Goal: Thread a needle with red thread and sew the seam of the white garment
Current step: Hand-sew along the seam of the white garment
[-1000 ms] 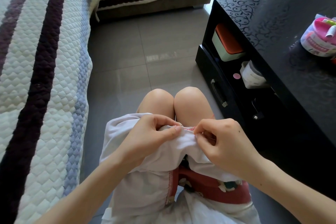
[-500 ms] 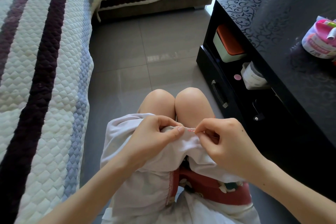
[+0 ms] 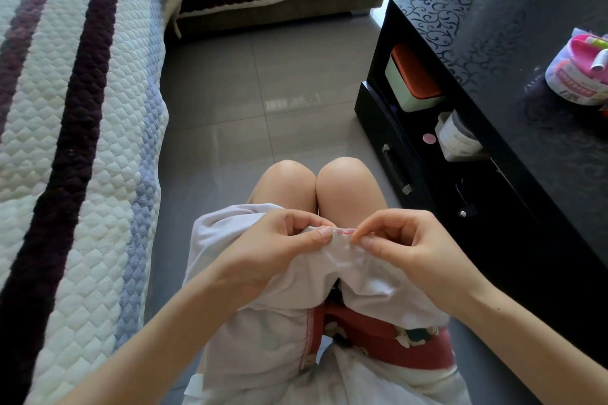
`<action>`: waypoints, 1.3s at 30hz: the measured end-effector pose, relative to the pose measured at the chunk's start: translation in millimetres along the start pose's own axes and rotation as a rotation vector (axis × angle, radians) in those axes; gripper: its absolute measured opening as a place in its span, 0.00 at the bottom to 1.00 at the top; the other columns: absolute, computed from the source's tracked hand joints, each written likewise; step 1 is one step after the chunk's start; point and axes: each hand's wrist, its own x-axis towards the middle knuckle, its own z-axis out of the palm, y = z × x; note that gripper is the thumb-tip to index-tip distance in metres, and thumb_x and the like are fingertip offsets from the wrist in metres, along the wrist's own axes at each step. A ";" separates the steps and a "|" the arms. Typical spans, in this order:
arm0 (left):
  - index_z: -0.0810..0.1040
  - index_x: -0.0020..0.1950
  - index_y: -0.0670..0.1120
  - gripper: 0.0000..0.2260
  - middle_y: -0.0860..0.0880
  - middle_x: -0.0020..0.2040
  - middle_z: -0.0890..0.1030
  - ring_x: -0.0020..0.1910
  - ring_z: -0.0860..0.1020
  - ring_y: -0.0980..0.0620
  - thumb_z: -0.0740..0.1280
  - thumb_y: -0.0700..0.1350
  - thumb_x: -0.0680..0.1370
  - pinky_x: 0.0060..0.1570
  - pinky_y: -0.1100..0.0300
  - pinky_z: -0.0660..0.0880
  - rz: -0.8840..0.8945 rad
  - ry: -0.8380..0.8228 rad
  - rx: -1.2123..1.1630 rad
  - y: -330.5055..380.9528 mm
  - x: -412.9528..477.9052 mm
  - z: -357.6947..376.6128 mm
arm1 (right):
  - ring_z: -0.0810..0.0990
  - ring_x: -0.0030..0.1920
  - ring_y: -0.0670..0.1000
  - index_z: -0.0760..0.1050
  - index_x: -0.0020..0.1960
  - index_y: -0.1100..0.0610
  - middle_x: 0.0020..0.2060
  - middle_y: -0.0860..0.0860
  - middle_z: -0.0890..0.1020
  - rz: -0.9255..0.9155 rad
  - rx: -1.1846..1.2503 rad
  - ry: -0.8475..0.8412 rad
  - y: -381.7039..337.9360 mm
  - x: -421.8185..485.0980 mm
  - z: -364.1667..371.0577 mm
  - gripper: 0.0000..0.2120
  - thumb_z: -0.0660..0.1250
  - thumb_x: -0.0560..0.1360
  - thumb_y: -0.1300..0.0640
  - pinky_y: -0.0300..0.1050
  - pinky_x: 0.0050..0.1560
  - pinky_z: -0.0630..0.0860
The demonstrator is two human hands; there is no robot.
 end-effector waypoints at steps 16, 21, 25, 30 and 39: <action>0.86 0.43 0.46 0.07 0.44 0.49 0.85 0.49 0.82 0.53 0.68 0.45 0.73 0.51 0.62 0.77 -0.004 -0.039 -0.068 3.6 2.8 -4.7 | 0.78 0.32 0.48 0.77 0.45 0.62 0.30 0.52 0.80 0.060 -0.017 -0.123 4.8 4.1 -5.9 0.02 0.67 0.76 0.67 0.41 0.35 0.75; 0.85 0.45 0.44 0.08 0.43 0.50 0.85 0.52 0.82 0.51 0.68 0.45 0.73 0.54 0.59 0.77 -0.015 -0.044 -0.062 2.4 3.8 0.4 | 0.77 0.31 0.44 0.77 0.40 0.63 0.28 0.50 0.79 0.009 -0.043 -0.072 5.9 4.0 2.0 0.06 0.66 0.76 0.67 0.36 0.34 0.74; 0.85 0.48 0.41 0.10 0.40 0.50 0.84 0.53 0.81 0.48 0.68 0.46 0.72 0.62 0.50 0.74 -0.010 0.004 0.000 1.0 4.4 0.5 | 0.78 0.29 0.46 0.78 0.41 0.65 0.28 0.53 0.80 -0.002 0.030 -0.022 2.1 8.6 14.1 0.04 0.67 0.75 0.67 0.38 0.34 0.75; 0.85 0.45 0.44 0.06 0.45 0.47 0.86 0.49 0.82 0.53 0.70 0.45 0.74 0.56 0.57 0.75 -0.010 0.064 0.015 3.7 2.0 0.4 | 0.82 0.39 0.43 0.81 0.46 0.53 0.37 0.43 0.83 -0.370 -0.525 0.210 3.0 2.9 8.5 0.08 0.70 0.73 0.49 0.42 0.40 0.78; 0.85 0.42 0.48 0.06 0.53 0.34 0.82 0.36 0.76 0.61 0.70 0.48 0.75 0.39 0.69 0.70 0.050 0.030 0.132 11.9 -2.8 7.0 | 0.77 0.49 0.49 0.80 0.41 0.56 0.45 0.47 0.81 -0.722 -0.701 0.181 4.1 21.0 17.8 0.06 0.66 0.74 0.59 0.40 0.53 0.70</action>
